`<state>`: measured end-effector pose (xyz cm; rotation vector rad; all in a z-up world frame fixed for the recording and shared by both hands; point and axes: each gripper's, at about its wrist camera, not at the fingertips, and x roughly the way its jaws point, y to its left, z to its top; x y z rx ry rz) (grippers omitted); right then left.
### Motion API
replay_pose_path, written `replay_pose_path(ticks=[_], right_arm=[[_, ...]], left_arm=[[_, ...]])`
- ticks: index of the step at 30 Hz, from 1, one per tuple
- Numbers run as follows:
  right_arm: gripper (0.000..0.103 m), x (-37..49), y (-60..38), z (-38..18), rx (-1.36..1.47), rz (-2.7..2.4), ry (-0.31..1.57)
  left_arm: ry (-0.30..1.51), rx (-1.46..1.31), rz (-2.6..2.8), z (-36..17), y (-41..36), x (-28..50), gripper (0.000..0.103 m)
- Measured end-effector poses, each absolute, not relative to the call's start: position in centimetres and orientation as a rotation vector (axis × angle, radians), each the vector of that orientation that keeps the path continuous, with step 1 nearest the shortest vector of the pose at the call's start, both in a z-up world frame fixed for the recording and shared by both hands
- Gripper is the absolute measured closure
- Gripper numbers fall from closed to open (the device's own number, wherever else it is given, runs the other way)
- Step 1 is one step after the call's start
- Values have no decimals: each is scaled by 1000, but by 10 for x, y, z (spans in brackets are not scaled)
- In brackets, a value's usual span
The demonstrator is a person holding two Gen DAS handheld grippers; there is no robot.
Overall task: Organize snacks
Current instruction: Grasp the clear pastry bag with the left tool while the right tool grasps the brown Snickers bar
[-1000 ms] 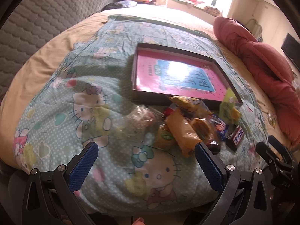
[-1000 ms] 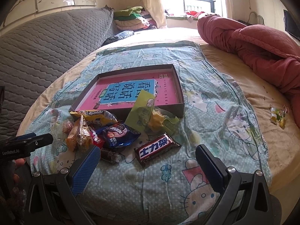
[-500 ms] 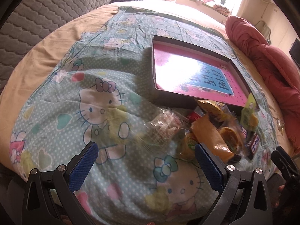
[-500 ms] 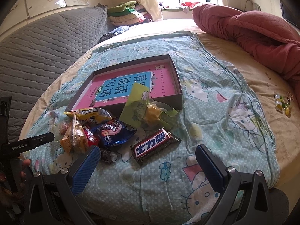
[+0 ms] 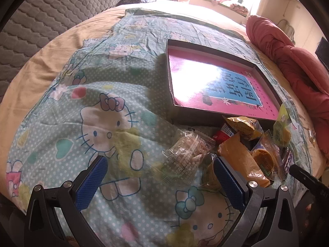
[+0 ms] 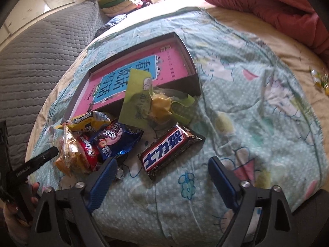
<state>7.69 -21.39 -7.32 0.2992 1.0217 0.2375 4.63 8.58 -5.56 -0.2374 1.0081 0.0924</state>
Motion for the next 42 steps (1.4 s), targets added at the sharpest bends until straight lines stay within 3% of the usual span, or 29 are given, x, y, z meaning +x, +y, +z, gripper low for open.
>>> replay_pose_path(ticks=[7, 11, 13, 29, 30, 31, 33, 38, 42], right_arm=[[34, 92, -216, -80, 360, 215, 1032], [40, 99, -204, -82, 300, 221, 1034], [48, 101, -197, -83, 232, 221, 1031], [54, 101, -208, -80, 67, 224, 985], [54, 102, -209, -81, 78, 229, 988], [54, 104, -210, -83, 94, 233, 988], [54, 108, -211, -84, 110, 247, 983], [54, 115, -212, -88, 129, 268, 977], [58, 118, -217, -89, 172, 286, 969]], left_arm=[[987, -221, 75, -52, 82, 46, 1], [984, -211, 72, -53, 81, 47, 1], [982, -211, 69, -54, 81, 47, 1], [970, -223, -11, -58, 80, 55, 6], [971, -225, -13, -58, 80, 55, 11], [974, -225, -17, -59, 79, 55, 24], [1007, -226, -35, -65, 78, 59, 34], [1014, -229, -34, -70, 77, 61, 35], [1011, -231, -50, -71, 75, 62, 44]])
